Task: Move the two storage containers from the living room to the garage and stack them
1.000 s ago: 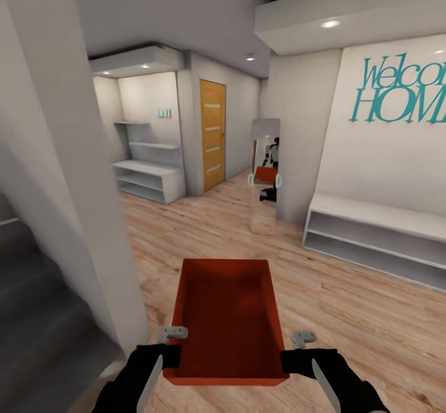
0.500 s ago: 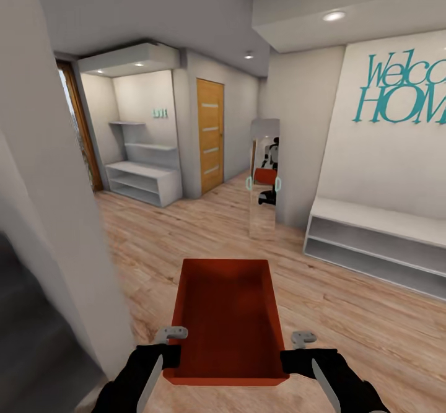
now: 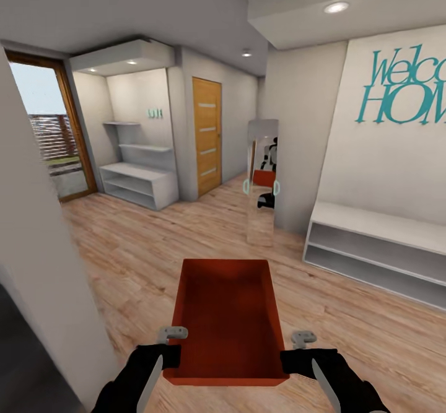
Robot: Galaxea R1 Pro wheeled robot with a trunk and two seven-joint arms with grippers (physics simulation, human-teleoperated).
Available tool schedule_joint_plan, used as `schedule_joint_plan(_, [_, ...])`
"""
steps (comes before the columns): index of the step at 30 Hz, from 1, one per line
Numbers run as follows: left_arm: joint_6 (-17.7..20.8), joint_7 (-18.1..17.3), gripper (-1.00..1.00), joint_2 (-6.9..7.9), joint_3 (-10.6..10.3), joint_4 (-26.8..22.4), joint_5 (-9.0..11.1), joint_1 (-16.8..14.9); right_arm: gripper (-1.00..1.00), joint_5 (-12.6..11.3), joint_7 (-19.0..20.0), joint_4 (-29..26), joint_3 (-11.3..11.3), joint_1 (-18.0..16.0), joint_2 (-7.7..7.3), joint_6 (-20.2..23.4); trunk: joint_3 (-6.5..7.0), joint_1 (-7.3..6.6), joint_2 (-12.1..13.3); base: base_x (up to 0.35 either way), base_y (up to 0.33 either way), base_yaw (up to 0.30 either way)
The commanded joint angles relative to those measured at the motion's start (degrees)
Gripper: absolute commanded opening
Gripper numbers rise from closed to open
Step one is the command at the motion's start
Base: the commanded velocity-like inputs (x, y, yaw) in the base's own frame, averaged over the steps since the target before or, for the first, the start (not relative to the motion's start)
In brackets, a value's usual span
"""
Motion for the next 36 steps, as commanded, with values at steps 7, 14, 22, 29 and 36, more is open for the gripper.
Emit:
schedule_joint_plan(7, [0.4, 0.3, -1.0, 0.0, 0.6, 0.0, -1.2, 0.0, -1.0, 0.8, -0.2, -0.1, 0.5, 0.0, -0.61, -3.1, -0.1, 0.05, -0.1, 0.324, -0.13, 0.0])
schedule_joint_plan(14, [0.4, 0.3, -1.0, -0.04, 0.6, 0.0, -1.2, 0.0, -1.0, 0.7, -0.2, -0.1, 0.5, 0.0, -0.61, -3.1, -0.1, 0.05, -0.1, 0.324, -0.043, 0.0])
schedule_joint_plan(22, [0.4, 0.3, -1.0, -0.05, 0.6, 0.0, -1.2, 0.0, -1.0, 0.8, -0.2, -0.1, 0.5, 0.0, -0.61, -3.1, -0.1, 0.05, -0.1, 0.324, -0.002, 0.0])
schedule_joint_plan(29, [0.4, 0.3, -1.0, -0.05, 0.6, 0.0, -1.2, 0.0, -1.0, 0.8, -0.2, -0.1, 0.5, 0.0, -0.61, -3.1, -0.1, 0.05, -0.1, 0.325, 0.0, 0.0])
schedule_joint_plan(36, [0.4, 0.3, -1.0, -0.05, 0.6, 0.0, -1.2, 0.0, -1.0, 0.8, -0.3, -0.1, 0.5, 0.0, -0.61, -3.2, -0.1, 0.05, -0.1, 0.325, 0.0, 0.0])
